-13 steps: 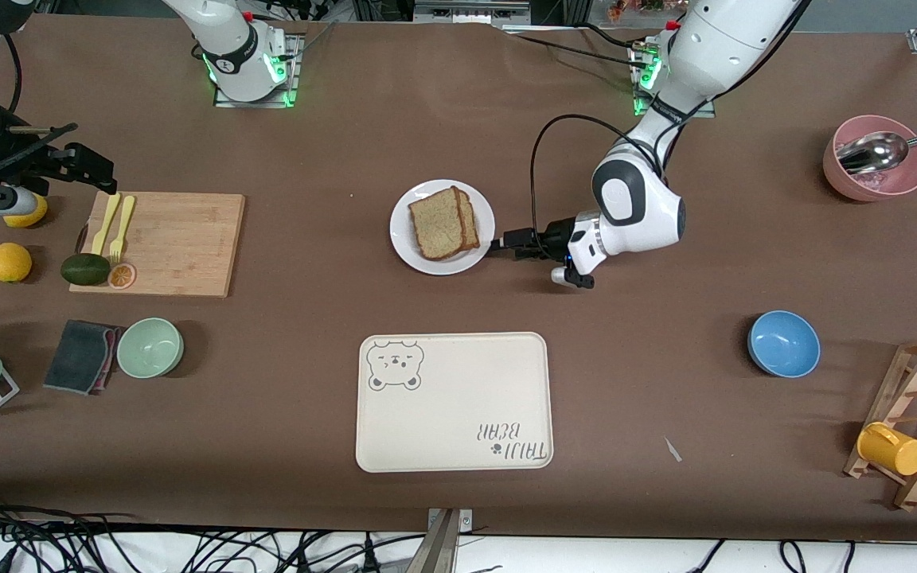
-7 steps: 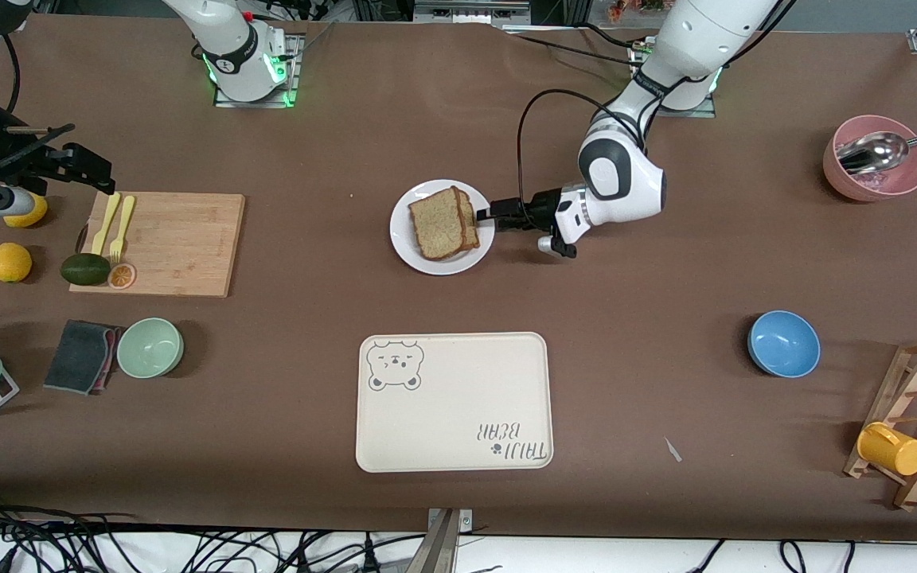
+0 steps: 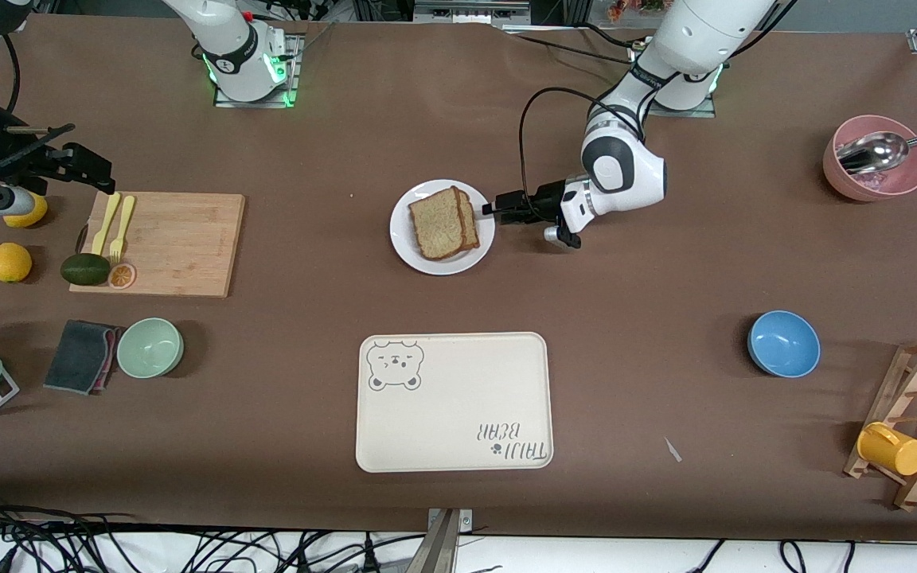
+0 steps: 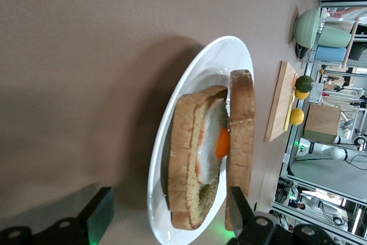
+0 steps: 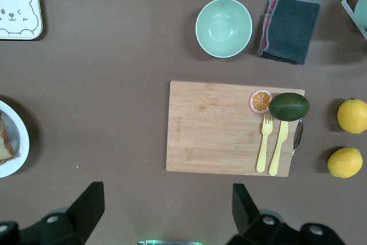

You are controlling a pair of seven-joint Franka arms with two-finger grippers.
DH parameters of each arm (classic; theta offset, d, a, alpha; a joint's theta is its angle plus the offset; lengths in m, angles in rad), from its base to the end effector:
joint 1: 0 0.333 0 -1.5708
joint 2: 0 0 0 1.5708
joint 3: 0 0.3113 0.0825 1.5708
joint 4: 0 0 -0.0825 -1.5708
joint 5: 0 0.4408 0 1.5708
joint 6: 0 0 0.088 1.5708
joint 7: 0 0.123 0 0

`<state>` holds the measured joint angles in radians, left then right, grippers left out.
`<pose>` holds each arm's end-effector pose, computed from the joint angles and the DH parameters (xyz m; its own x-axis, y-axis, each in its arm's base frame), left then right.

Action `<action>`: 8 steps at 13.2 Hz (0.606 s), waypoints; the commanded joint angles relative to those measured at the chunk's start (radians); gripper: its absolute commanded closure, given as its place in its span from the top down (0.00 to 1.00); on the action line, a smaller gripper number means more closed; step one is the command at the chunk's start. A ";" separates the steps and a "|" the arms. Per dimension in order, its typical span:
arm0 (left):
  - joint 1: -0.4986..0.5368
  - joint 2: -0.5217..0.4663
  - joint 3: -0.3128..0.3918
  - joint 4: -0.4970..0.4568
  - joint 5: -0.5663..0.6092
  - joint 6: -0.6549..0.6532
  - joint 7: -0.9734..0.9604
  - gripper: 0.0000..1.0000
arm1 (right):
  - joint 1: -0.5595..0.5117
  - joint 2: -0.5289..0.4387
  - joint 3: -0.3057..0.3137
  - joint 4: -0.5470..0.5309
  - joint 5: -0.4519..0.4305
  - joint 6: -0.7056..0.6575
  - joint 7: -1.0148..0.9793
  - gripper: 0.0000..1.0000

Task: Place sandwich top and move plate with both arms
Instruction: 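Lower the left gripper and close it on the plate rim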

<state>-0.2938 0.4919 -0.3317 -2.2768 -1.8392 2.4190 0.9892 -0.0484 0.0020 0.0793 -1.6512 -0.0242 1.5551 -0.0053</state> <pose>0.4030 -0.3368 0.0668 0.9848 0.0656 -0.1611 0.1717 -0.5155 0.8395 0.6046 0.0156 0.5591 0.9945 0.0357 -0.0981 0.0381 -0.9990 0.0234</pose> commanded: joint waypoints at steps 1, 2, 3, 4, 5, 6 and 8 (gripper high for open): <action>-0.027 0.005 -0.006 0.005 -0.060 0.029 0.045 0.85 | -0.002 -0.008 0.000 -0.001 0.004 -0.018 0.004 0.99; -0.033 0.008 -0.006 0.005 -0.083 0.040 0.048 0.81 | -0.002 -0.008 0.000 -0.001 0.004 -0.018 0.004 0.99; -0.051 0.008 -0.006 0.006 -0.098 0.046 0.048 0.78 | -0.002 -0.010 0.000 -0.001 0.003 -0.018 0.007 0.99; -0.057 0.010 -0.004 0.006 -0.106 0.049 0.048 0.76 | -0.002 -0.011 0.000 0.001 0.001 -0.018 0.014 0.99; -0.064 0.013 -0.006 0.013 -0.107 0.057 0.048 0.72 | -0.002 -0.011 0.000 -0.001 0.001 -0.015 0.040 0.99; -0.071 0.020 -0.004 0.014 -0.124 0.061 0.048 0.68 | -0.002 -0.010 0.000 -0.002 0.004 -0.010 0.056 0.99; -0.093 0.031 -0.003 0.029 -0.149 0.061 0.048 0.58 | -0.002 -0.010 0.000 -0.002 0.004 -0.010 0.056 0.99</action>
<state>-0.3646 0.5012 -0.3347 -2.2732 -1.9324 2.4617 1.0007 -0.0484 0.0020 0.0792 -1.6512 -0.0242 1.5491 0.0349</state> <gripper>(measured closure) 0.366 0.013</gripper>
